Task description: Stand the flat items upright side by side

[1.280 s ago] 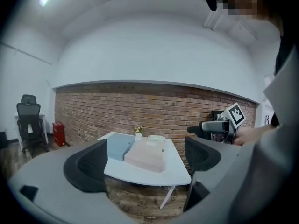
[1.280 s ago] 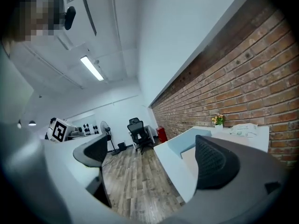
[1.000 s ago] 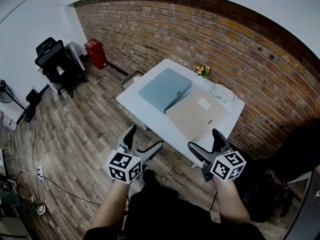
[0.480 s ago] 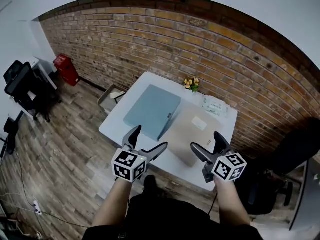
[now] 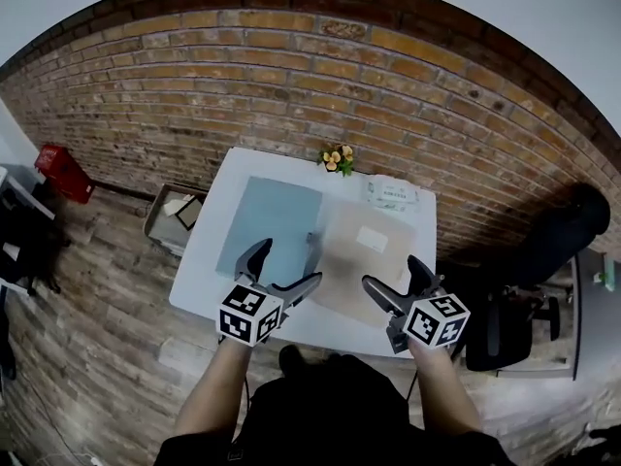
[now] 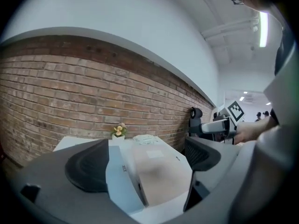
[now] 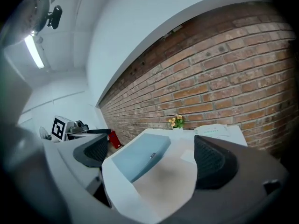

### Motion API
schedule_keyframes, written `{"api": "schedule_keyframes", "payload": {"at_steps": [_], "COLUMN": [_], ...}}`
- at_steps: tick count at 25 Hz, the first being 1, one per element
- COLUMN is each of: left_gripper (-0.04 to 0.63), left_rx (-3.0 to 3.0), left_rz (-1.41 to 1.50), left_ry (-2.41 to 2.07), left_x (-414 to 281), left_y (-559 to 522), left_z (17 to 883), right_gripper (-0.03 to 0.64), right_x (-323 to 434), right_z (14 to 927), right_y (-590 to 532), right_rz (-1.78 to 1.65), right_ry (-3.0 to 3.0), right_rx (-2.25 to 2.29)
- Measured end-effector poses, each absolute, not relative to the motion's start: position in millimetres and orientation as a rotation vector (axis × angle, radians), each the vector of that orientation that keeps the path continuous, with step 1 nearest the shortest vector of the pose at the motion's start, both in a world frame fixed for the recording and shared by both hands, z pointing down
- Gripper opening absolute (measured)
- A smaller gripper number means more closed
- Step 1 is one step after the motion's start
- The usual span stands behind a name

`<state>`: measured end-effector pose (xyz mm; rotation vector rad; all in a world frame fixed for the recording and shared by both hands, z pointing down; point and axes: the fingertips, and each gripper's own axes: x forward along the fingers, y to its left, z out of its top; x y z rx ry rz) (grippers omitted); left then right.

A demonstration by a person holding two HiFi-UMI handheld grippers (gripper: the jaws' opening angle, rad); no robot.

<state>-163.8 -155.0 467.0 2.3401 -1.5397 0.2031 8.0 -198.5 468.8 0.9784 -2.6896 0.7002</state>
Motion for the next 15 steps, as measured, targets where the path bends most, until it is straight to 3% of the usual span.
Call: {"api": "schedule_keyframes", "payload": {"at_steps": [15], "left_gripper": [0.52], "left_rx": [2.346], "left_rz": [0.507], "left_ry": [-1.144], "left_x": [-99], "left_y": [-238], "left_z": [564], "right_gripper": [0.583], "right_x": [65], "right_z": [543], "right_y": [-252], "right_rz": [0.915], "right_ry": [-2.469], "right_rx": [1.221]}}
